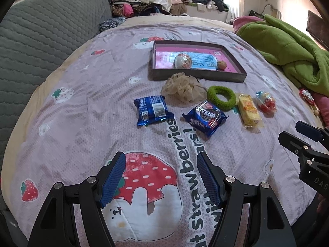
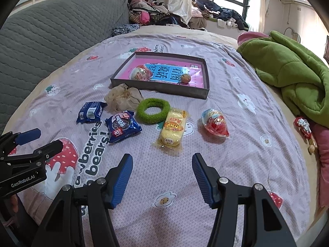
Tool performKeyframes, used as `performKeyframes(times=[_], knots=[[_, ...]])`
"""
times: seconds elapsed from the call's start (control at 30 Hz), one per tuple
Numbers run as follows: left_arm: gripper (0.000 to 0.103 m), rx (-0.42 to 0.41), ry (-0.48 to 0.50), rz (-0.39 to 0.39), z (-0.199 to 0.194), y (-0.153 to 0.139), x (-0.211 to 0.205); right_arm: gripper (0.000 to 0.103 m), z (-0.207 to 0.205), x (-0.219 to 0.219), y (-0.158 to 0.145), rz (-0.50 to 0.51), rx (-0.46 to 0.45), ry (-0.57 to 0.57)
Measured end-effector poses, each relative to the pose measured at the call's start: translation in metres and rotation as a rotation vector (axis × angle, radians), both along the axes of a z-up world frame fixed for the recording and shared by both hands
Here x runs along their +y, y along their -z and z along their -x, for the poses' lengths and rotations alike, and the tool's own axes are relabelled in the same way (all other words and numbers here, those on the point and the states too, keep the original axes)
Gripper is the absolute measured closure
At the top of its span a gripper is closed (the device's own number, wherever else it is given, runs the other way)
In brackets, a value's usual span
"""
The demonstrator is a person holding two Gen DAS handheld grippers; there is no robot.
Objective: Organize objects
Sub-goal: 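Lift both tools away from the tray back over the remaining items, then move left tool toward the blue biscuit packet while right tool approaches the yellow cake packet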
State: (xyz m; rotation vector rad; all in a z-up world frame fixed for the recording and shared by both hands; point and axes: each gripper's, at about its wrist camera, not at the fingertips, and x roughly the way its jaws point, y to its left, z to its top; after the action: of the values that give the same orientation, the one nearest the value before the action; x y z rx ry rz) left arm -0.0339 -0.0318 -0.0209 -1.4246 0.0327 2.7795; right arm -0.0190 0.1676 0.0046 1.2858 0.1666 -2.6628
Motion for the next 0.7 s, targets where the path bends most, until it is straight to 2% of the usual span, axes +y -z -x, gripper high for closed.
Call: performKeyframes(times=[0.4, 0.7], knots=[[0.030, -0.028, -0.018, -0.039, 0.012, 0.015, -0.006, 0.043, 0.012, 0.005, 0.018, 0.026, -0.033, 0.031], [0.030, -0.030, -0.020, -0.041, 0.023, 0.023, -0.007, 0.043, 0.024, 0.010, 0.028, 0.038, -0.044, 0.061]])
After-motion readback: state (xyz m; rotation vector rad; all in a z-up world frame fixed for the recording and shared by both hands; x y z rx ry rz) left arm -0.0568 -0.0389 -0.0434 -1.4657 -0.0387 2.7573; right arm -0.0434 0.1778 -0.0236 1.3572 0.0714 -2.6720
